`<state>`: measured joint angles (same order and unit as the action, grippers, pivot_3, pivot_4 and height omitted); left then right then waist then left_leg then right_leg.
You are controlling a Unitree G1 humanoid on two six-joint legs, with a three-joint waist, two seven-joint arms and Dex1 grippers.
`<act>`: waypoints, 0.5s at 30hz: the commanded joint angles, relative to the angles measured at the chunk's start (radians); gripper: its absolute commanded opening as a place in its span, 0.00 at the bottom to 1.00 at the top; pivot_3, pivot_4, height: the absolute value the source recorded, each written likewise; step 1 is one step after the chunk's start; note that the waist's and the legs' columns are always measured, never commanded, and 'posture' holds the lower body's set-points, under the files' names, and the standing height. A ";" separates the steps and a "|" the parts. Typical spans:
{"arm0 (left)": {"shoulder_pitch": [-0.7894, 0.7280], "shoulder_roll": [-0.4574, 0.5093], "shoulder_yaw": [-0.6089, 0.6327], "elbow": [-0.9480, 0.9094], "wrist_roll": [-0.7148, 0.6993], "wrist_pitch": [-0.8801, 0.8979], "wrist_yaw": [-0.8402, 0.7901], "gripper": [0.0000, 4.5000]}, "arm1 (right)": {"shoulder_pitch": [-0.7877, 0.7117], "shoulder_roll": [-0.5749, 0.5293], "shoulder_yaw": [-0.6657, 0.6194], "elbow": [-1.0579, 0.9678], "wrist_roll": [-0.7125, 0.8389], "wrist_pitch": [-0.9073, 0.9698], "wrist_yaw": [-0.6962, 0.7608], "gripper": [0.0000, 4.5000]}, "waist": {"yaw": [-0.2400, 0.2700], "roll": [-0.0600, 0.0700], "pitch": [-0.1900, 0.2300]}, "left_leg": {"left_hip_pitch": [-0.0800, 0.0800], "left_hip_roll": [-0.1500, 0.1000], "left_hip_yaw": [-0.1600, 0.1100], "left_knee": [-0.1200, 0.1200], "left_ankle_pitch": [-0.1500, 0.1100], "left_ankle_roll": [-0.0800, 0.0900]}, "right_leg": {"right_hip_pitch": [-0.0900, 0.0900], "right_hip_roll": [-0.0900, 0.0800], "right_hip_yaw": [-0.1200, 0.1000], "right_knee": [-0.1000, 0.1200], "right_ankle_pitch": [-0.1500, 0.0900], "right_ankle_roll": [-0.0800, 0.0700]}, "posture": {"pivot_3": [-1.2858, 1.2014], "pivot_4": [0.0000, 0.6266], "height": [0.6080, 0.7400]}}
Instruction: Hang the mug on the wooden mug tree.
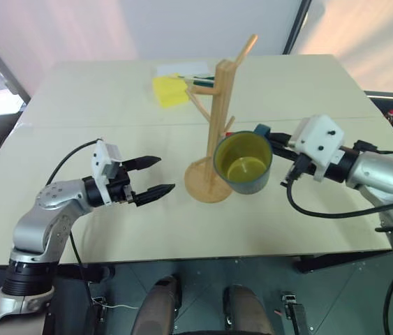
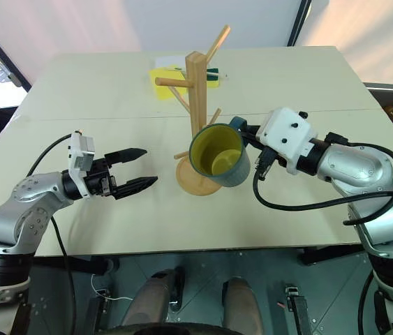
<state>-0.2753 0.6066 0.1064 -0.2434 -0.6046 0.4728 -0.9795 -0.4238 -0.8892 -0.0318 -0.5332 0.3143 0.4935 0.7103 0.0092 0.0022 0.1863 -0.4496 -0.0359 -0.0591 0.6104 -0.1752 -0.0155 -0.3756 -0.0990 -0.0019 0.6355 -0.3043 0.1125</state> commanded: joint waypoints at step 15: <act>0.044 0.023 0.095 -0.148 -0.120 0.043 0.069 1.00 | -0.197 0.108 0.146 0.135 -0.127 -0.023 0.038 0.07 | 0.002 0.000 0.000 | 0.002 0.000 0.000 0.000 0.000 0.000 | 0.001 0.001 0.001 0.000 0.000 0.000 | 0.52 0.24 1.00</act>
<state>-0.2332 0.6197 0.1765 -0.3482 -0.6995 0.5183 -0.9120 -0.5900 -0.7870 0.1360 -0.3860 0.1881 0.4908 0.7437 0.0109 0.0022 0.1863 -0.4479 -0.0360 -0.0589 0.6108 -0.1752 -0.0155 -0.3743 -0.0979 -0.0013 0.6356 -0.3040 0.1124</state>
